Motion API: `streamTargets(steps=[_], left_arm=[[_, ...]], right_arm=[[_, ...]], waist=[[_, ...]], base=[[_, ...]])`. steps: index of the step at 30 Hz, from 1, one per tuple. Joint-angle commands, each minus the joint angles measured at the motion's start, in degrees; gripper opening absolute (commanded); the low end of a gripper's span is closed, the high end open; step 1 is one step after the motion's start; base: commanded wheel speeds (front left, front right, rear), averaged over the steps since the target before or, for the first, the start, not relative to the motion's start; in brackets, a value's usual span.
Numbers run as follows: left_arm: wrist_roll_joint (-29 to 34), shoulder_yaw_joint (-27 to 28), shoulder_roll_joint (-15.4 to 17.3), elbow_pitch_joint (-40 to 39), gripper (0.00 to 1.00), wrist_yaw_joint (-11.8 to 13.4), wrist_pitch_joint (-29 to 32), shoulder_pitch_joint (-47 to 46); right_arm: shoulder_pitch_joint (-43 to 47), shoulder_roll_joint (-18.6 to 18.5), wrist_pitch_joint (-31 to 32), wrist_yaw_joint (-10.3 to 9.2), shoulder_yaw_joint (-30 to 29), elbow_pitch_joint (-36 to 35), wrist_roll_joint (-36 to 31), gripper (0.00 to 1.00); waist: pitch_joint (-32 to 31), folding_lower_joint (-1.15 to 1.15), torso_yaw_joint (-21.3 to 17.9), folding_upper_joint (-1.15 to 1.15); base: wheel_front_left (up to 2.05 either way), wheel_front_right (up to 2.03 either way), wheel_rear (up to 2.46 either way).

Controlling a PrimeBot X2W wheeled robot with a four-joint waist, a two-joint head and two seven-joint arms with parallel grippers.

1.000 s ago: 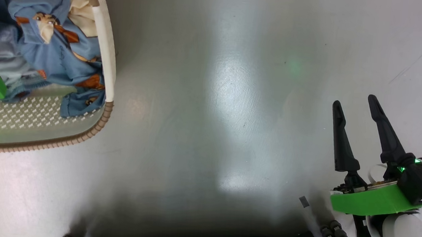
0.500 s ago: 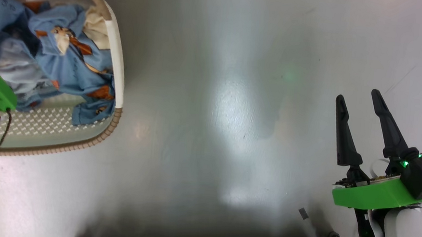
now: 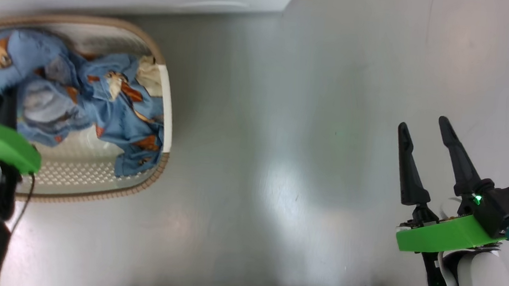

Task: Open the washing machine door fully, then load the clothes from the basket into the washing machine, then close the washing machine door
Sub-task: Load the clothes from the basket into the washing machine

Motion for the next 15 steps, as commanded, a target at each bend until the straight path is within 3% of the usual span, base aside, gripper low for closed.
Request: streamTargets(steps=[1,15], left_arm=[[1.09,2.83,2.39,-2.52,0.00,0.62,-0.60,4.07],[9.85,14.99,-3.68,-23.36,0.00,0.95,-0.61,22.08]], right_arm=[[1.66,-0.21,-0.27,0.09,1.77,-0.49,1.04,1.00],[4.31,-0.92,-0.27,0.09,3.07,3.56,3.32,1.00]], waist=[[-5.07,0.00,1.10,0.00],[-18.06,0.00,1.72,0.00]], base=[[0.00,0.00,0.00],[0.00,0.00,0.00]])
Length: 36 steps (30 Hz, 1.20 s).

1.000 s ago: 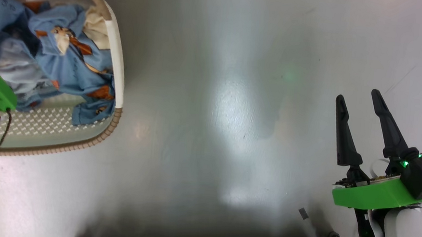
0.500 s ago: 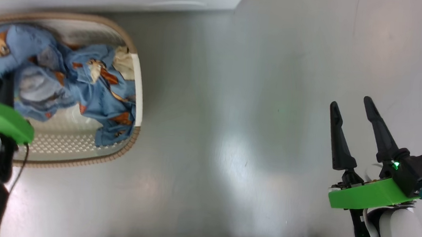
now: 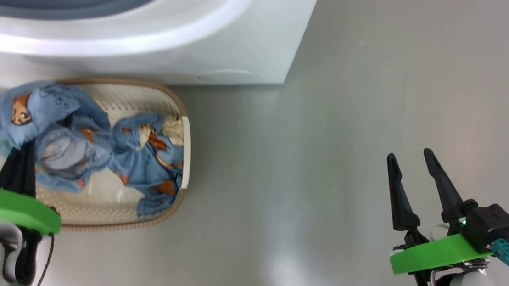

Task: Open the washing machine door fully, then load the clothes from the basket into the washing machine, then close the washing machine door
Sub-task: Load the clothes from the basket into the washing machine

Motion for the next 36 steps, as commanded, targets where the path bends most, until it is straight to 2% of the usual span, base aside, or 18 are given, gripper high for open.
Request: streamTargets(steps=[1,5,11,24,36], left_arm=[[1.12,3.08,1.57,-2.88,0.00,-0.03,-0.60,2.62],[4.43,5.92,-1.43,-9.35,0.00,-0.38,-0.60,7.43],[7.26,8.36,-4.26,-16.78,0.00,-0.97,-0.60,12.49],[11.19,11.27,-6.12,-25.68,0.00,-1.54,-0.60,24.39],[12.27,11.43,-6.75,-30.82,0.00,-1.64,-0.60,31.60]], right_arm=[[1.80,-0.11,-0.27,0.09,1.73,-0.68,0.54,1.00],[2.96,-0.48,-0.27,0.09,2.13,0.02,1.02,1.00],[4.72,-0.77,-0.27,0.09,2.73,0.94,1.87,1.00],[9.17,-1.46,-0.27,0.09,3.58,1.82,2.62,1.00],[12.44,-1.59,-0.27,0.09,1.85,0.89,3.16,1.00]], waist=[[-5.86,0.00,0.42,0.00],[-10.44,0.00,0.06,0.00],[-16.40,0.00,-0.33,0.00],[-28.46,0.00,-0.69,0.00],[-32.22,0.00,-0.25,0.00]], base=[[0.00,0.00,0.00],[0.00,0.00,0.00],[0.00,0.00,0.00],[0.00,0.00,0.00],[0.00,0.00,0.00]])
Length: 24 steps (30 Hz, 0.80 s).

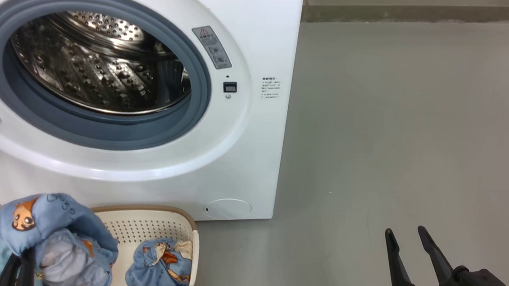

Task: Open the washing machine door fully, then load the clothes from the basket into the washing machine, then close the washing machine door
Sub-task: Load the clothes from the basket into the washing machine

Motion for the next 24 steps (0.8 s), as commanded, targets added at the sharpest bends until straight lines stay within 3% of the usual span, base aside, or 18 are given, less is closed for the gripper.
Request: streamTargets(steps=[1,24], left_arm=[[0.56,2.29,0.56,-1.93,0.00,-0.13,-0.53,-0.98],[-0.02,1.75,-1.37,-0.83,0.00,-0.15,-0.53,-2.82]], right_arm=[[-0.55,-0.48,-0.28,0.09,1.21,-1.55,0.08,1.00],[-0.56,-0.19,-0.28,0.09,0.50,-1.74,0.81,1.00]], waist=[[-0.53,0.00,0.17,0.00],[1.15,0.00,0.80,0.00]], base=[[0.00,0.00,0.00],[0.00,0.00,0.00]])
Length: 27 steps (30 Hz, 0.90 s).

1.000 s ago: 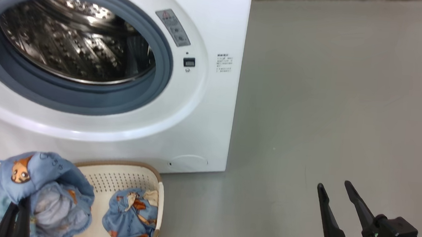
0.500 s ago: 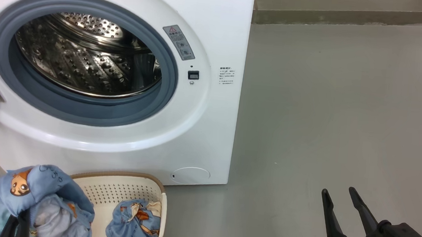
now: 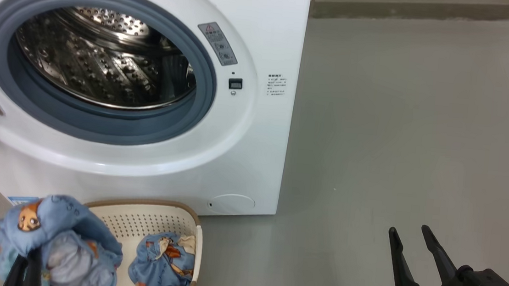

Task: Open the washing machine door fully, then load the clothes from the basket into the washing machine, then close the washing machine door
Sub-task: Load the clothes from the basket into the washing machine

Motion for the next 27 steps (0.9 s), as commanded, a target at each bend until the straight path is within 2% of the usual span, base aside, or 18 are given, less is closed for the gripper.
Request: streamTargets(steps=[1,9,19,27], left_arm=[[0.02,1.56,0.44,-0.82,0.00,-0.15,-0.53,-3.88],[-0.19,0.11,1.01,4.42,0.00,-0.15,-0.53,-12.06],[-0.94,-0.26,6.55,11.19,0.00,-0.15,-0.53,-25.29],[-1.57,-3.10,12.29,19.33,0.00,-0.15,-0.53,-37.96]], right_arm=[[-0.70,-0.36,-0.28,0.09,1.27,-1.65,0.34,1.00],[-2.29,-0.49,-0.28,0.09,1.66,-1.70,-0.51,1.00],[-4.45,-0.29,-0.28,0.09,1.78,-2.31,-0.86,1.00],[-6.08,0.31,-0.28,0.09,1.57,-3.20,-1.26,1.00]], waist=[[1.00,0.00,-0.07,0.00],[4.72,0.00,-1.60,0.00],[8.92,0.00,-4.60,0.00],[13.78,0.00,-6.65,0.00]], base=[[0.00,0.00,0.00],[0.00,0.00,0.00],[0.00,0.00,0.00],[0.00,0.00,0.00]])
